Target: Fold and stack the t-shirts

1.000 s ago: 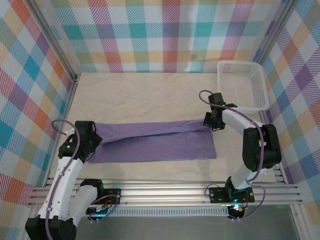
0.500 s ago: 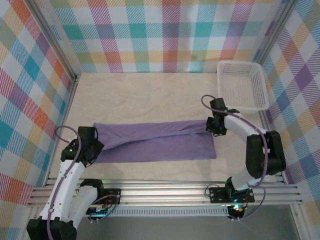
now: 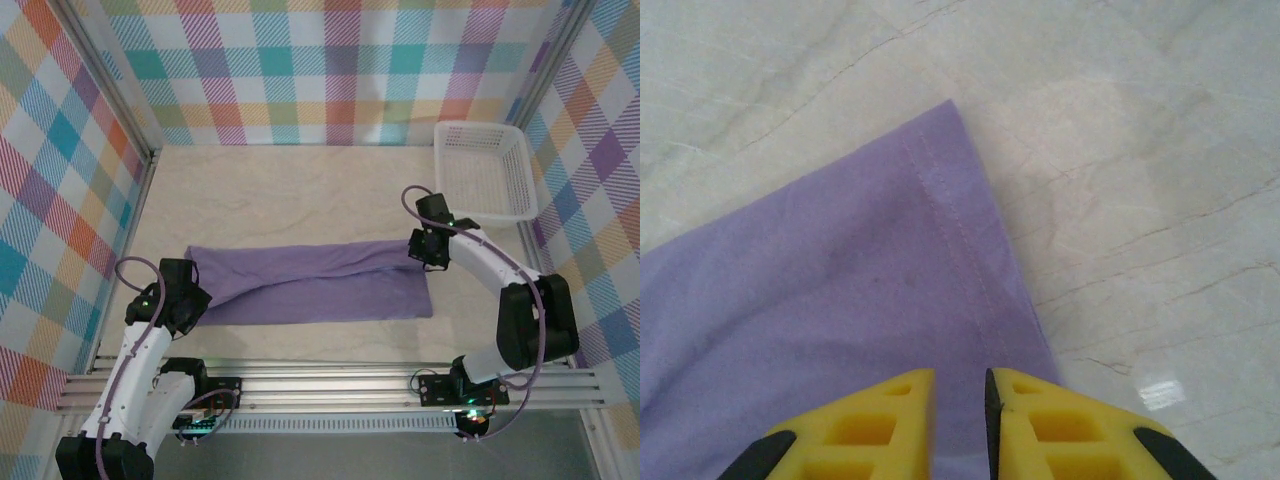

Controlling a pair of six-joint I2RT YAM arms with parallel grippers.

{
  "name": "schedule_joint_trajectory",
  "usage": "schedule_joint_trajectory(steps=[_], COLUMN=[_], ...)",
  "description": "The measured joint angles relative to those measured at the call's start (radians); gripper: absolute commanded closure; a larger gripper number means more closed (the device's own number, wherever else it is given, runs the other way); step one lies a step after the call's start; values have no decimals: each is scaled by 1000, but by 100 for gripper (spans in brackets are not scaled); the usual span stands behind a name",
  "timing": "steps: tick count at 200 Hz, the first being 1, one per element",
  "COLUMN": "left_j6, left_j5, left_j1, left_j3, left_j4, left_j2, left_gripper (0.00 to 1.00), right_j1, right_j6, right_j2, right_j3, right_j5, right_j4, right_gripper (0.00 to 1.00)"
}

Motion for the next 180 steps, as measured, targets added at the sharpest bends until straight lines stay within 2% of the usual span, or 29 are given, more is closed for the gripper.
schedule_joint_trajectory(steps=[36, 76, 135, 180], left_j6=[-2, -16, -18, 17], left_j5=[-19, -26, -39, -102], left_j1=[0, 0, 0, 0], left_j3=[0, 0, 0, 37], left_j4=[-5, -18, 2, 28], left_j2=[0, 14, 142, 244], left_gripper=[100, 100, 100, 100], right_j1=[12, 12, 12, 14], right_j6=[40, 75, 75, 74], right_j2=[104, 109, 111, 112], right_j3=[-6, -91, -86, -86], right_j5=[-28, -42, -37, -34], right_j4=[24, 29, 27, 27], right_gripper=[81, 83, 84, 84])
